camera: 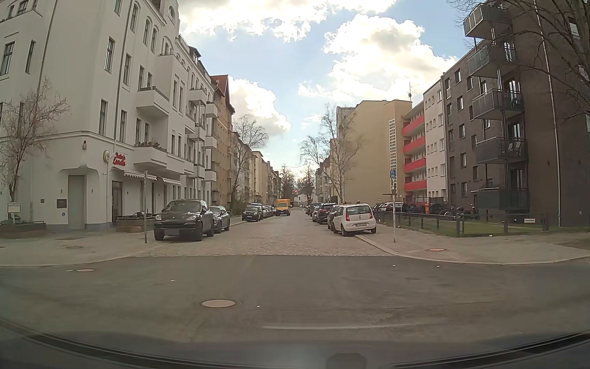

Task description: Follow the waypoints while adhering to traffic rules and regulations

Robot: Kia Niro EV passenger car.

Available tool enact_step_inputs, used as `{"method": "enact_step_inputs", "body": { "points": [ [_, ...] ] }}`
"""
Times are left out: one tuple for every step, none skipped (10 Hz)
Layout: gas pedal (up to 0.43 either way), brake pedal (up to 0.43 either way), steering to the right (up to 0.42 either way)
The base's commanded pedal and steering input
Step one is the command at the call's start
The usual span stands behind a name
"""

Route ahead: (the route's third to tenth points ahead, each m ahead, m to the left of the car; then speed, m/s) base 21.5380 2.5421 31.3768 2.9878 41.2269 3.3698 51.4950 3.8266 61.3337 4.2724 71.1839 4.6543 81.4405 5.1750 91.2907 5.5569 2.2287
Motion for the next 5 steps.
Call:
{"method": "enact_step_inputs", "body": {
  "points": [
    [0.268,0.03,-0.051],
    [0.268,0.037,-0.056],
    [0.268,0.037,-0.057],
    [0.28,0.03,-0.057],
    [0.287,0.03,-0.056]
  ]
}}
